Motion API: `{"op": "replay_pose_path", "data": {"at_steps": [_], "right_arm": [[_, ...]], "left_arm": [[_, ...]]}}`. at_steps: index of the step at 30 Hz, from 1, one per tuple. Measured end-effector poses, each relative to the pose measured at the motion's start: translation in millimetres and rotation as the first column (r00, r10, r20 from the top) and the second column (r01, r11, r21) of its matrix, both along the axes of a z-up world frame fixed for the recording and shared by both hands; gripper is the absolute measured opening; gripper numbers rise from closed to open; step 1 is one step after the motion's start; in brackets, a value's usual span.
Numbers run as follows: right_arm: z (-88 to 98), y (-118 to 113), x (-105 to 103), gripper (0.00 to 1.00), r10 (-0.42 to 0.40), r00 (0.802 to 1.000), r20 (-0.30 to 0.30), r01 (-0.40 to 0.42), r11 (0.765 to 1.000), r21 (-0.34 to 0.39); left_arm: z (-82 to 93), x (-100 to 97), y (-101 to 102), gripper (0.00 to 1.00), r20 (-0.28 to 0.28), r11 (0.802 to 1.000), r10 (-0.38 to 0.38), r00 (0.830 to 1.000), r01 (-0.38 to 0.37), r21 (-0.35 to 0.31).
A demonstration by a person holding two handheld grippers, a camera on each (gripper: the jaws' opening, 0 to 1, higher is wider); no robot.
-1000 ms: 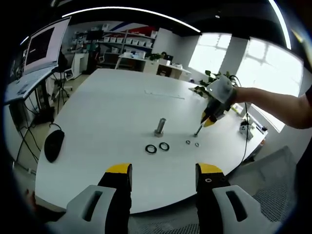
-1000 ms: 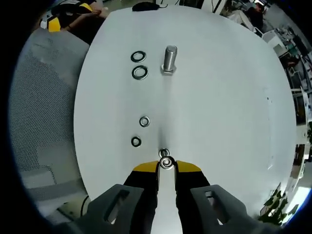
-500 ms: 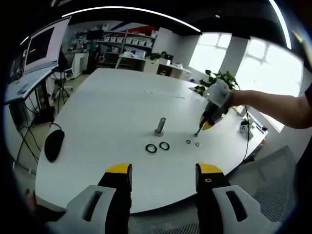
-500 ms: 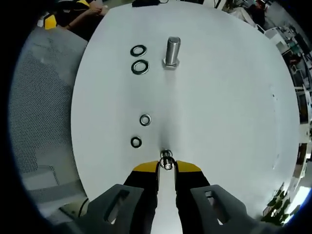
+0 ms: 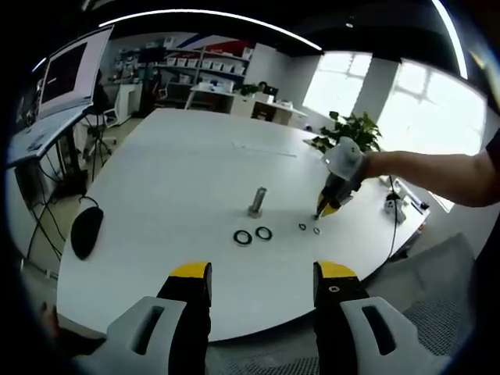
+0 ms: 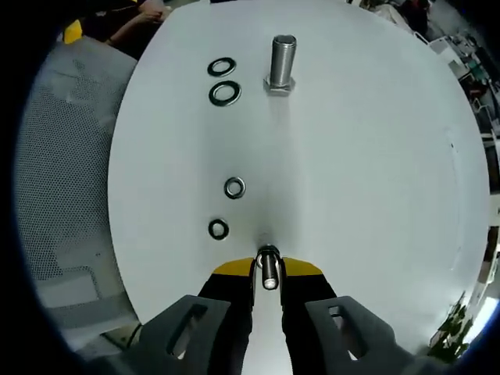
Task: Place the washer onto the threaded stud by aligning its center hole with the stud, sliding it down to the base, and recovering from edge contact or off-axis alignment until the washer reaches the visible bottom stop.
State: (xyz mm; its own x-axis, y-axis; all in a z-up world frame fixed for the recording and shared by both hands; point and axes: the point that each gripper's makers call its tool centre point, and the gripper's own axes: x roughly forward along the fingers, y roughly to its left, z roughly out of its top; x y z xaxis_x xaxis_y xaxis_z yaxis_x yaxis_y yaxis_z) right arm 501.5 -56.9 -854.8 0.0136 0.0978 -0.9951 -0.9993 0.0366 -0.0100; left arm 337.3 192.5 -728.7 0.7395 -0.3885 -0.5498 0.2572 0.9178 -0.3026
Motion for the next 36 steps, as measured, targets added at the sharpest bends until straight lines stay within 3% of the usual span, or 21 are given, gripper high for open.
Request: {"op": "replay_pose_path", "data": {"at_steps": [13,16,19,25,28,31,36], "right_arm": [[-6.7,-1,-2,0.14,0.002,1.000,0.000,-0.002,1.000,-0.001],[-6.4,-1,0,0.23,-0.053,0.999,0.009,0.053,0.999,0.009],[-3.5,1,0,0.26,-0.009,0.999,0.034,0.007,0.999,0.038],[8.9,-3,1,0.26,-0.109,0.992,0.061,0.103,0.991,0.089],[23.4,0,7,0.26,-0.191,0.975,0.112,0.172,0.971,0.164],[40.7,4,5,0.26,-0.271,0.954,0.132,0.229,0.937,0.265],[58.0,0,-1,0.26,-0.350,0.925,0.147,0.288,0.899,0.330]], "left_arm": [[-2.1,-0.7,-1,0.51,-0.009,1.000,-0.007,1.000,0.007,0.004],[-2.2,-0.8,-1,0.51,-0.009,1.000,-0.008,1.000,0.008,0.005],[-2.2,-0.9,-1,0.51,-0.009,1.000,-0.009,1.000,0.009,0.004],[-2.0,-0.7,-1,0.51,-0.007,1.000,-0.008,1.000,0.008,0.003],[-1.9,-0.6,-1,0.51,-0.006,1.000,-0.008,1.000,0.008,0.003],[-1.8,-0.6,-1,0.51,-0.005,1.000,-0.007,1.000,0.007,0.002],[-1.9,-1.1,-1,0.51,-0.006,1.000,-0.012,1.000,0.012,0.003]]}}
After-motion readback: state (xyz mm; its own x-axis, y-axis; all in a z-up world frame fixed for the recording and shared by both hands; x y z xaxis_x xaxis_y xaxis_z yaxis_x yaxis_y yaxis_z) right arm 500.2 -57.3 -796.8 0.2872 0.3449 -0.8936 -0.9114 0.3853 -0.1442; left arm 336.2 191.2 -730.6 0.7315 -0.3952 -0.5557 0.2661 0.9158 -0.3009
